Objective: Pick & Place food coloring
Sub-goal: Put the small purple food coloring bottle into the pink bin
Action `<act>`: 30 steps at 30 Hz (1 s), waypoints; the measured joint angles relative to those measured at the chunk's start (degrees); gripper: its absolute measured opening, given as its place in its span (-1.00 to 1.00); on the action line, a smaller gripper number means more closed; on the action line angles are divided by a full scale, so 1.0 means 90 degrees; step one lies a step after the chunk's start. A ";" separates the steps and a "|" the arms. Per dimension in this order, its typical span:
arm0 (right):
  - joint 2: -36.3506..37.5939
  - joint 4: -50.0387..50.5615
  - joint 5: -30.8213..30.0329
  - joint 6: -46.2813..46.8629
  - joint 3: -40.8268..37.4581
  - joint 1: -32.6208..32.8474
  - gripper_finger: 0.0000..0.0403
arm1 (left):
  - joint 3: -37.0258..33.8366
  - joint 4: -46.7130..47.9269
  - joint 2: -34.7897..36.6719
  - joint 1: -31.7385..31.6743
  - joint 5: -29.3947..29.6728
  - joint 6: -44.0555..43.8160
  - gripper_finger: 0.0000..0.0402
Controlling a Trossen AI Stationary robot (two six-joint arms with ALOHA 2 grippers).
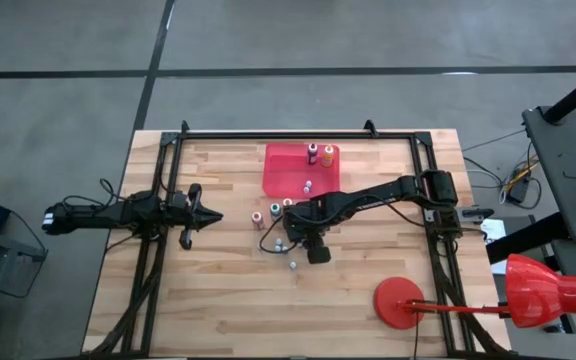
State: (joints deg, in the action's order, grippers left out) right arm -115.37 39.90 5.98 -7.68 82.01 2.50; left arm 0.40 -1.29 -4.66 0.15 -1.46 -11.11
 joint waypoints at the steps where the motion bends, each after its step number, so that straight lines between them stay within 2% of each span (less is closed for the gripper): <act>1: 0.0000 -0.0002 0.0000 -0.0003 -0.0007 0.0000 -0.55 | 0.0001 0.0000 -0.0001 -0.0001 -0.0001 -0.0001 -1.00; 9: 0.0004 0.0001 -0.0002 -0.0037 -0.0014 -0.0002 -0.73 | 0.0000 0.0001 -0.0001 0.0001 0.0001 -0.0002 -1.00; 16: 0.0098 0.0407 0.0000 -0.0051 0.0142 0.0000 -0.73 | 0.0001 0.0001 0.0000 0.0001 -0.0001 0.0000 -1.00; 30: 0.0918 0.1068 0.0195 -0.0215 0.0319 -0.0286 -0.73 | 0.0000 -0.0001 0.0001 0.0001 0.0001 0.0000 -1.00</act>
State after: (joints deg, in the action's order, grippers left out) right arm -107.11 49.51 7.73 -9.61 84.88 -0.07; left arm 0.40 -1.30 -4.65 0.16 -1.45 -11.12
